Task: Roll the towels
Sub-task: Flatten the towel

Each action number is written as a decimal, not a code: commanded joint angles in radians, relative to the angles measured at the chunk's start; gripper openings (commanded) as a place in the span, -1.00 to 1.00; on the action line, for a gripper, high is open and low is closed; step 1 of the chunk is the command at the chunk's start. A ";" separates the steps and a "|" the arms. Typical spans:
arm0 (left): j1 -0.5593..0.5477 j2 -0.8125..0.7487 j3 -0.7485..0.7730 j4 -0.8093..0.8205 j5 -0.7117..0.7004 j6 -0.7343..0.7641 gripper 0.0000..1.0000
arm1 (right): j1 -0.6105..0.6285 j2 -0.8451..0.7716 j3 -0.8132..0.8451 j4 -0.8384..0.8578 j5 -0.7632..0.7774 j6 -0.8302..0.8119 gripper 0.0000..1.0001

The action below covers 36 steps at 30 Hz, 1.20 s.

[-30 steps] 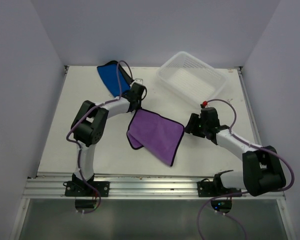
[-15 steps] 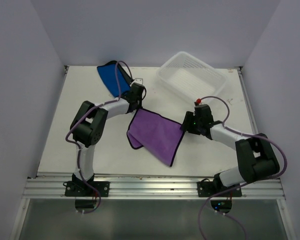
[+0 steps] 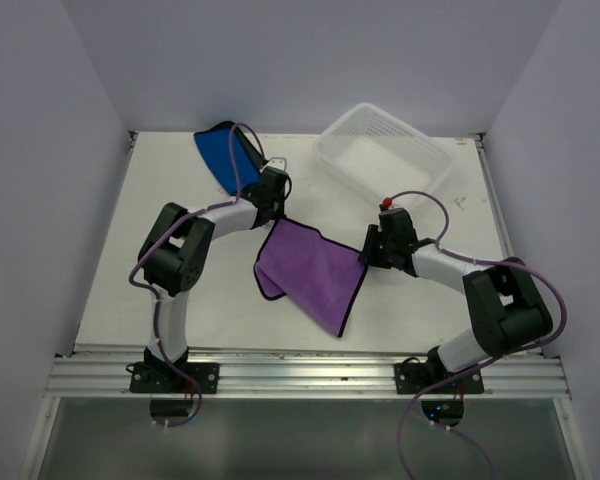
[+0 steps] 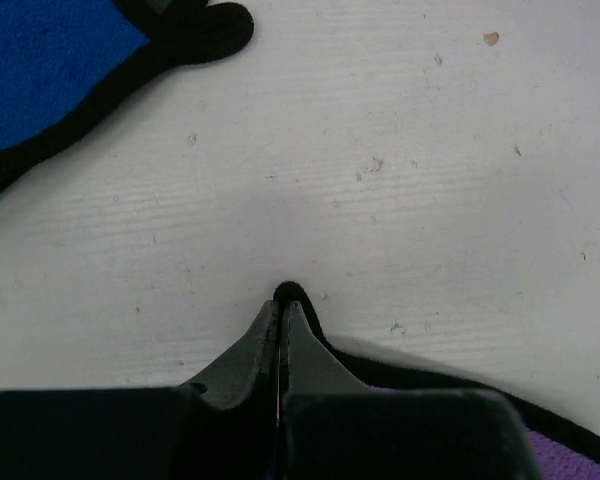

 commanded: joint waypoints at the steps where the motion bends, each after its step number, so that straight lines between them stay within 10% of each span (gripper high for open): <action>1: 0.007 -0.061 -0.004 0.053 0.000 -0.004 -1.00 | 0.004 -0.004 0.031 -0.016 0.048 -0.014 -0.37; 10: 0.006 -0.112 -0.015 0.039 -0.008 -0.006 -1.00 | 0.006 -0.034 0.054 -0.048 0.048 -0.027 -1.00; 36: -0.002 -0.699 -0.305 -0.021 0.066 -0.105 -1.00 | 0.087 -0.540 0.296 -0.528 -0.122 -0.241 -1.00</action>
